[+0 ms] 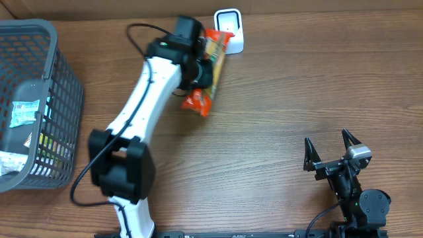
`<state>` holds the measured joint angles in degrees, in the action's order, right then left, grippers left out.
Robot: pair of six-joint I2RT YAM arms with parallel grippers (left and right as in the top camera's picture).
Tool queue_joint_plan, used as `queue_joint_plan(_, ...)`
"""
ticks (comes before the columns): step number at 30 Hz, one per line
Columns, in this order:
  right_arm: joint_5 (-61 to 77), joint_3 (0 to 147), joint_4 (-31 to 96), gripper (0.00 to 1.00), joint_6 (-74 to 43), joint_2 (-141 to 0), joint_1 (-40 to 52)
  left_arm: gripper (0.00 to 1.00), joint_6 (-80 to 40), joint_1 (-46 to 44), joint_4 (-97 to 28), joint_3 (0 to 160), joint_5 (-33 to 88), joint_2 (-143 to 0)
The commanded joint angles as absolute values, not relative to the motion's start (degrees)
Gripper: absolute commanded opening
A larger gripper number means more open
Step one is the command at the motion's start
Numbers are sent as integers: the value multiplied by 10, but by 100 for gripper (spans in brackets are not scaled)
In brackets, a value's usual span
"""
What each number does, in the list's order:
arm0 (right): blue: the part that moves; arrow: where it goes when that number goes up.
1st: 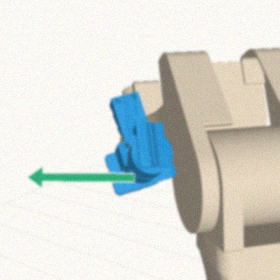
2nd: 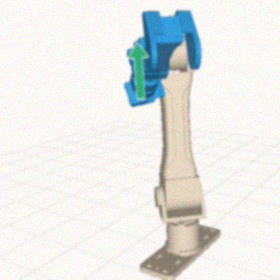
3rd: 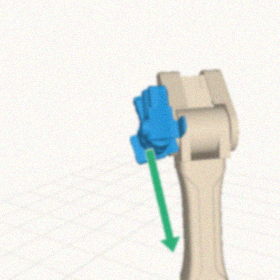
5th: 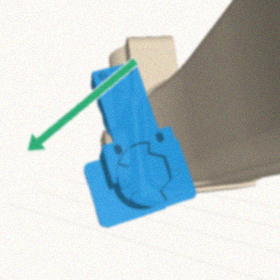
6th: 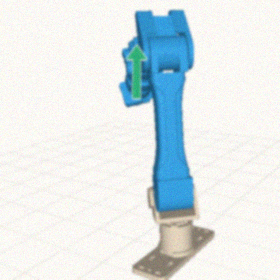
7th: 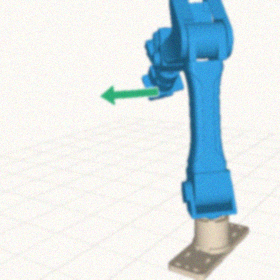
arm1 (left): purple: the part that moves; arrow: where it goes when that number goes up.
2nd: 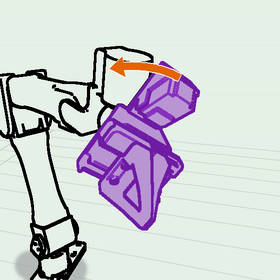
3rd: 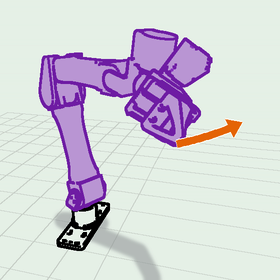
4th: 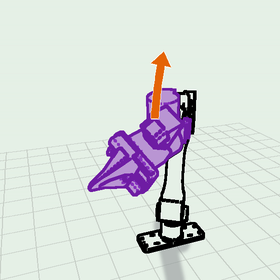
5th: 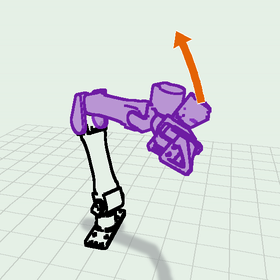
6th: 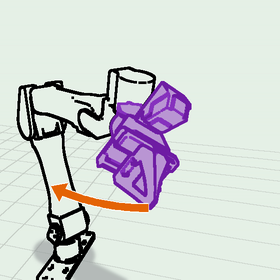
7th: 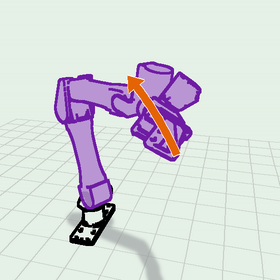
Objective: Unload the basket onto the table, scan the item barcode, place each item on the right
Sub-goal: 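Carry the spaghetti pack to the table center and release it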
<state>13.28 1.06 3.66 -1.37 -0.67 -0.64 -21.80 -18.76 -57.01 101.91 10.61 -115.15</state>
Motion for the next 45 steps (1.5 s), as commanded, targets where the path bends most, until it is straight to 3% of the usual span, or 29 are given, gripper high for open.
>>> queue_joint_plan(1, 131, 4, 34, 100, -15, -2, -3, 4, -268, -213, -534, 1030, 167, -1181)
queue_joint_plan(13, 131, 4, 34, 100, -14, -2, -3, 6, -328, -260, -456, 1030, 225, -1281)
queue_joint_plan(16, 131, 4, 34, 100, -14, -2, -3, 27, -317, -264, -457, 1030, 227, -1279)
queue_joint_plan(17, 131, 4, 34, 100, -14, -2, -3, 29, -310, -264, -461, 1030, 227, -1277)
queue_joint_plan(18, 131, 4, 34, 100, -15, -2, -3, 29, -305, -265, -465, 1030, 227, -1275)
queue_joint_plan(20, 131, 4, 34, 100, -14, -2, -3, 7, -295, -267, -478, 1030, 227, -1270)
queue_joint_plan(21, 131, 4, 34, 100, -15, -2, -3, 4, -295, -269, -487, 1030, 225, -1268)
queue_joint_plan(40, 131, 4, 34, 100, -15, -2, -3, 4, -242, -271, -661, 1030, 234, -1266)
queue_joint_plan(42, 131, 4, 34, 100, -15, -2, -3, 10, -222, -271, -681, 1030, 235, -1261)
queue_joint_plan(45, 131, 4, 34, 100, -15, -2, -3, 34, -205, -271, -697, 1030, 234, -1244)
